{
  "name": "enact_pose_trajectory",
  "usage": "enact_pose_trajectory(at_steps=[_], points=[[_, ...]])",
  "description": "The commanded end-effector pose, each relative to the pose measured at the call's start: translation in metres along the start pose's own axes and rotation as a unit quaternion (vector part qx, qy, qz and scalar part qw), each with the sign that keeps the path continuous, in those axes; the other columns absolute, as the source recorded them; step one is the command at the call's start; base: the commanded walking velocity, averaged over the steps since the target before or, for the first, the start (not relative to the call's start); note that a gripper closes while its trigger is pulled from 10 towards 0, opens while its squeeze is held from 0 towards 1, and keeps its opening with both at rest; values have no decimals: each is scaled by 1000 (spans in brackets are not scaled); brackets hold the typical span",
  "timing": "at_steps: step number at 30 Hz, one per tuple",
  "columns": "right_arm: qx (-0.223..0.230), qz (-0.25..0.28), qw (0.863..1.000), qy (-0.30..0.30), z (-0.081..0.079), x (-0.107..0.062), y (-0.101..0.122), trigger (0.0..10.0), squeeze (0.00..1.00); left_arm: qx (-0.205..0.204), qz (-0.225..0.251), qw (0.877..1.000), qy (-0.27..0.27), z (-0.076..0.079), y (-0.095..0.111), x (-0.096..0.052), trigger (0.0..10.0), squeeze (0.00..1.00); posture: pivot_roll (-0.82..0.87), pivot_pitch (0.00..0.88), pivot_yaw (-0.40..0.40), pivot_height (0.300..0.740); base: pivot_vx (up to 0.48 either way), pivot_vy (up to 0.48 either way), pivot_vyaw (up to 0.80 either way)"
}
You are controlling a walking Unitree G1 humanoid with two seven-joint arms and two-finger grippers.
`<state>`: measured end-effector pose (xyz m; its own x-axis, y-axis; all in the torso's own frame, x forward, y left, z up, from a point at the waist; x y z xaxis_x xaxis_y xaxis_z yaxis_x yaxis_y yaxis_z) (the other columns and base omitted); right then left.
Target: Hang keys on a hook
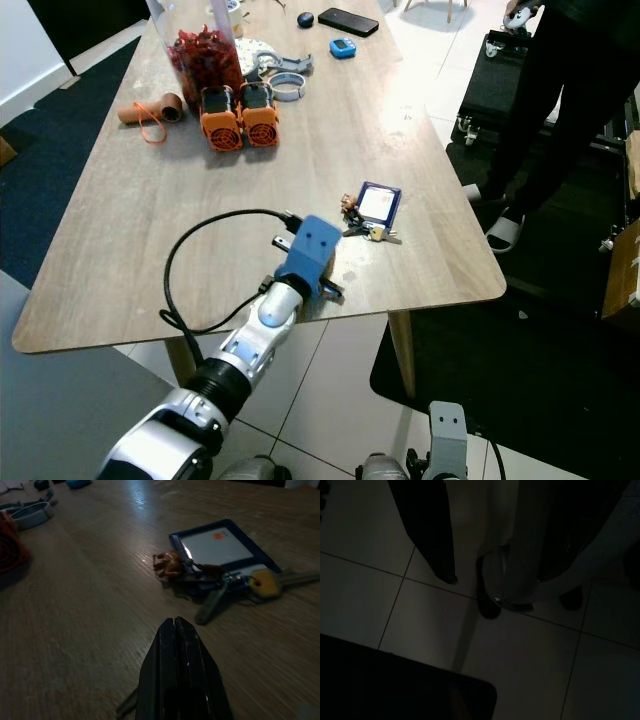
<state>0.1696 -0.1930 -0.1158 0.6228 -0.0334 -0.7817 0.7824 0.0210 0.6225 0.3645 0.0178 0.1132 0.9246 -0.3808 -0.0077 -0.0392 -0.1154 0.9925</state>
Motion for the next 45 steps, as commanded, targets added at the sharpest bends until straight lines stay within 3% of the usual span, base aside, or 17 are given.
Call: enact_pose_trajectory(at_steps=[1, 13, 17, 21, 24, 27, 29, 33, 34, 38, 45], points=[[2, -13, 1000, 3, -3, -2, -9, 10000, 0, -15, 12, 999, 26, -10, 6, 3, 0, 0, 22, 153, 25, 740, 0, 0, 0], [4, -13, 1000, 2, -3, -2, -9, 10000, 0, -16, 21, 998, 49, -33, 11, 7, 0, 0, 19, 151, 28, 740, 0, 0, 0], [4, -12, 1000, 1, -2, -2, -8, 10000, 0, -66, 34, 996, 38, -49, 22, 11, 0, 0, 19, 146, 25, 740, 0, 0, 0], [3, -12, 1000, 1, -2, -2, -8, 10000, 0, -81, 39, 995, 44, -61, 27, 12, 0, 0, 19, 143, 23, 740, 0, 0, 0], [2, -12, 1000, 1, -1, -1, -7, 10000, 0, -64, 37, 995, 67, -78, 28, 12, 0, 0, 18, 142, 23, 740, 0, 0, 0], [1, -11, 1000, 1, -1, -1, -6, 10000, 0, -45, 37, 996, 68, -85, 27, 11, 0, 0, 16, 139, 24, 740, 0, 0, 0], [1, -10, 1000, 0, -1, -1, -5, 10000, 0, -28, 34, 998, 51, -92, 25, 8, 0, 0, 13, 135, 24, 740, 0, 0, 0], [1, -10, 1000, -1, 0, -1, -5, 10000, 0, -39, 29, 998, 32, -98, 24, 6, 0, 0, 13, 130, 23, 740, 0, 0, 0], [1, -10, 1000, -1, 1, -1, -6, 10000, 0, -64, 31, 997, 17, -102, 24, 4, 0, 0, 13, 129, 23, 740, 0, 0, 0], [1, -11, 1000, -1, 1, -1, -6, 10000, 0, -98, 51, 994, -11, -106, 29, 1, 0, 0, 14, 121, 21, 740, 0, 0, 0], [2, -10, 1000, -1, 0, -1, -5, 10000, 0, -89, 72, 993, -11, -124, 34, -5, 0, 0, 18, 111, 22, 740, 0, 0, 0]])
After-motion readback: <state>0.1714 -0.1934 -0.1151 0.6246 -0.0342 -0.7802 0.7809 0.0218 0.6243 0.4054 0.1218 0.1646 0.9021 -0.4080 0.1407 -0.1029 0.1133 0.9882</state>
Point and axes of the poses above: a point about 5 cm out from each wrist's last joint towards the gripper, its own x axis pointing out of the wrist towards the gripper, its own y axis along the axis of the wrist's last joint, z = x × y, the point moved 3 cm from there along x, pointing out of the wrist towards the gripper, and after that the axes turned 7 degrees about -x, right-handed, at the moved point
